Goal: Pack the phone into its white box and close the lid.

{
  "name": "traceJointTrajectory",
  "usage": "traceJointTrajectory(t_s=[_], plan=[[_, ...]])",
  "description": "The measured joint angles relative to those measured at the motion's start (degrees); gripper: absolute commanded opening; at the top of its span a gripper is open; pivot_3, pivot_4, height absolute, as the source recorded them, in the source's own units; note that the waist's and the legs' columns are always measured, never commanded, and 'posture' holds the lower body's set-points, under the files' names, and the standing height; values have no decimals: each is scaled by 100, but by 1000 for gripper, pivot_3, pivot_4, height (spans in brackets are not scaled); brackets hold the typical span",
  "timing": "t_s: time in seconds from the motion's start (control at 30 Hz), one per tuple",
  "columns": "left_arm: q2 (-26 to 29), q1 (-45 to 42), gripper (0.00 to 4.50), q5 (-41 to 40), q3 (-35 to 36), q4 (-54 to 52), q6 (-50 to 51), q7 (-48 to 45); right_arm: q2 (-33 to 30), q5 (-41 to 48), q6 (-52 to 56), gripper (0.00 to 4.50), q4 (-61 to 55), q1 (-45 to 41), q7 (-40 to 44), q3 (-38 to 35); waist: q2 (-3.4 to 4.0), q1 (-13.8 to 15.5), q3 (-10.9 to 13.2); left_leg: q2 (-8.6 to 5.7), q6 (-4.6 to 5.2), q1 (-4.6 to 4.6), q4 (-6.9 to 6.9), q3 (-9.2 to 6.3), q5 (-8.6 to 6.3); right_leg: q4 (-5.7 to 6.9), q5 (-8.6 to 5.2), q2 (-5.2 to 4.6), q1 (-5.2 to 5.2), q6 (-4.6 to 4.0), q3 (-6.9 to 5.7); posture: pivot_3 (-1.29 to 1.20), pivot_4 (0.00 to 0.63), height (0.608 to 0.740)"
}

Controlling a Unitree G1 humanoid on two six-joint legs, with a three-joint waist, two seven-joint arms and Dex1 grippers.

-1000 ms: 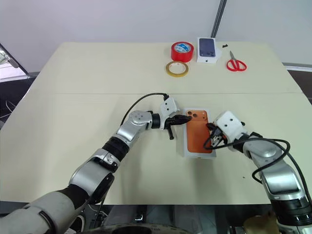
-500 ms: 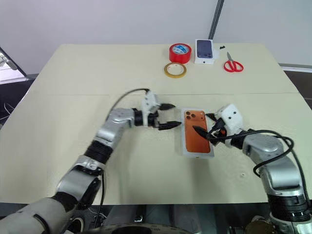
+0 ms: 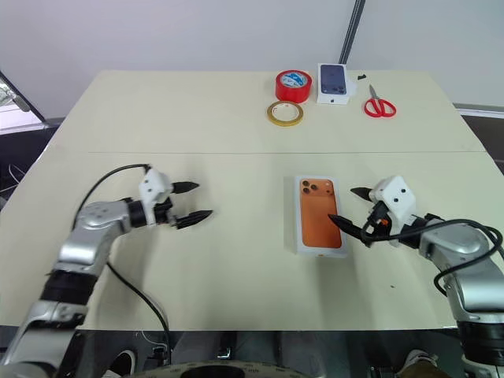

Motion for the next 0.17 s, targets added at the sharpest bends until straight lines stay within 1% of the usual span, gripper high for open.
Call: traceJointTrajectory(t_s=[0.17], plan=[[409,686,4500,-253,395,-620,253,46,-212,-56,-427,4405,191,219,271,-252,2,2,1,0,0,1,-13,0,-1,-12,0,0,2,0,-1,0,150,740]])
